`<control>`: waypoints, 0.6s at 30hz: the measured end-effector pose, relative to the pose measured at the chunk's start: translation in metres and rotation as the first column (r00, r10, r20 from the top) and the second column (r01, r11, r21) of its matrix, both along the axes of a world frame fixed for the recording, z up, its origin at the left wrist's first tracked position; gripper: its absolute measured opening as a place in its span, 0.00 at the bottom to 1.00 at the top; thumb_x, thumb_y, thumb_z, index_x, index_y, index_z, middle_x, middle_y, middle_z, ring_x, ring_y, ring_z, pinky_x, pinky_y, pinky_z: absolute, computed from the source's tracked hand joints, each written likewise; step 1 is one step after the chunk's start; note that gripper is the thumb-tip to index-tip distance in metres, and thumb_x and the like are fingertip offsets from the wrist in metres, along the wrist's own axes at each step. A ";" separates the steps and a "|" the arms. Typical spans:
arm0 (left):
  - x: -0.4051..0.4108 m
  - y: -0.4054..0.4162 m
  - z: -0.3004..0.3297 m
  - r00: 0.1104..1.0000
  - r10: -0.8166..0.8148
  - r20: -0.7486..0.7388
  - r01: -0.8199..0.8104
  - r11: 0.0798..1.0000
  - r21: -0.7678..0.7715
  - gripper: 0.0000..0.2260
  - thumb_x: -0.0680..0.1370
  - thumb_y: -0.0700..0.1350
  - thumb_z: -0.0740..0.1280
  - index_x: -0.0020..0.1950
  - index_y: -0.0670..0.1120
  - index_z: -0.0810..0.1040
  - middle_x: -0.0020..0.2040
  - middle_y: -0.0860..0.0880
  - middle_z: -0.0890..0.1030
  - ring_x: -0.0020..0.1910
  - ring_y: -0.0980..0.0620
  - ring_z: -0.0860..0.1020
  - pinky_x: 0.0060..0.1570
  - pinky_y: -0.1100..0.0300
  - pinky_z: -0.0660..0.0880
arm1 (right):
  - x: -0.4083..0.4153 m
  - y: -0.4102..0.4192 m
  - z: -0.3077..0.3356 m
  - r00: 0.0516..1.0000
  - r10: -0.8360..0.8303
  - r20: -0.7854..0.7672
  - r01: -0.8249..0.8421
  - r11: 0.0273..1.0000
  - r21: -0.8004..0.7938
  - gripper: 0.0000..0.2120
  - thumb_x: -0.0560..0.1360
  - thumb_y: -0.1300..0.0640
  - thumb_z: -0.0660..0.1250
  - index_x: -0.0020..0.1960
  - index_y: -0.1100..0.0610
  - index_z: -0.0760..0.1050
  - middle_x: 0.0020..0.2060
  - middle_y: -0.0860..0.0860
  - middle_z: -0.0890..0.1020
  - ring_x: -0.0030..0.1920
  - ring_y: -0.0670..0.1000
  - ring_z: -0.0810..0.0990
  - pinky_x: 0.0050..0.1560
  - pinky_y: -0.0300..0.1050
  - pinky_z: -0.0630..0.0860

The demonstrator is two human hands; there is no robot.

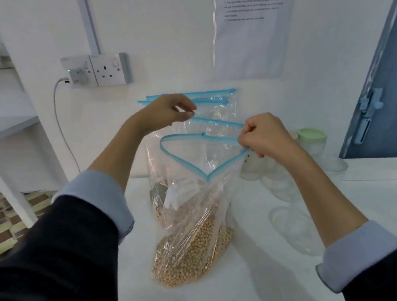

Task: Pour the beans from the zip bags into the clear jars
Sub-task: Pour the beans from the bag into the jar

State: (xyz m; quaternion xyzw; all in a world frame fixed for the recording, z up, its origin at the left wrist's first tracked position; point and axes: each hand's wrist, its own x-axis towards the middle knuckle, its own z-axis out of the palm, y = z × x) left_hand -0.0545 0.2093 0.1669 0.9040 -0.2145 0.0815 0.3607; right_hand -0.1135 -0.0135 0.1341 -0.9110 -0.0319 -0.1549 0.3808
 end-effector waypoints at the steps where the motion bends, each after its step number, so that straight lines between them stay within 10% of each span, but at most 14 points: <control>1: 0.006 -0.013 0.004 0.998 -0.037 -0.045 0.041 0.994 0.097 0.10 0.78 0.42 0.65 0.60 0.47 0.77 0.57 0.52 0.79 0.50 0.54 0.77 0.42 0.64 0.73 | 0.000 0.002 0.000 1.000 0.014 -0.002 -0.014 1.000 -0.003 0.03 0.67 0.66 0.65 0.36 0.61 0.76 0.23 0.48 0.72 0.20 0.51 0.69 0.28 0.38 0.70; 8: 0.031 -0.051 -0.002 0.894 0.039 -0.447 0.227 0.819 0.527 0.14 0.81 0.41 0.60 0.65 0.51 0.74 0.65 0.50 0.75 0.63 0.49 0.73 0.59 0.55 0.70 | 0.001 0.008 0.005 0.994 0.108 -0.020 -0.108 0.993 -0.048 0.04 0.70 0.66 0.65 0.42 0.65 0.78 0.30 0.53 0.75 0.26 0.49 0.71 0.29 0.38 0.70; 18: 0.029 -0.015 -0.021 0.896 -0.056 -0.441 0.132 0.981 0.145 0.02 0.75 0.34 0.68 0.43 0.39 0.79 0.44 0.41 0.79 0.42 0.50 0.78 0.38 0.70 0.76 | 0.001 0.020 0.004 0.991 0.131 -0.036 -0.136 0.950 -0.279 0.07 0.73 0.66 0.64 0.47 0.56 0.70 0.44 0.51 0.72 0.45 0.54 0.74 0.46 0.47 0.73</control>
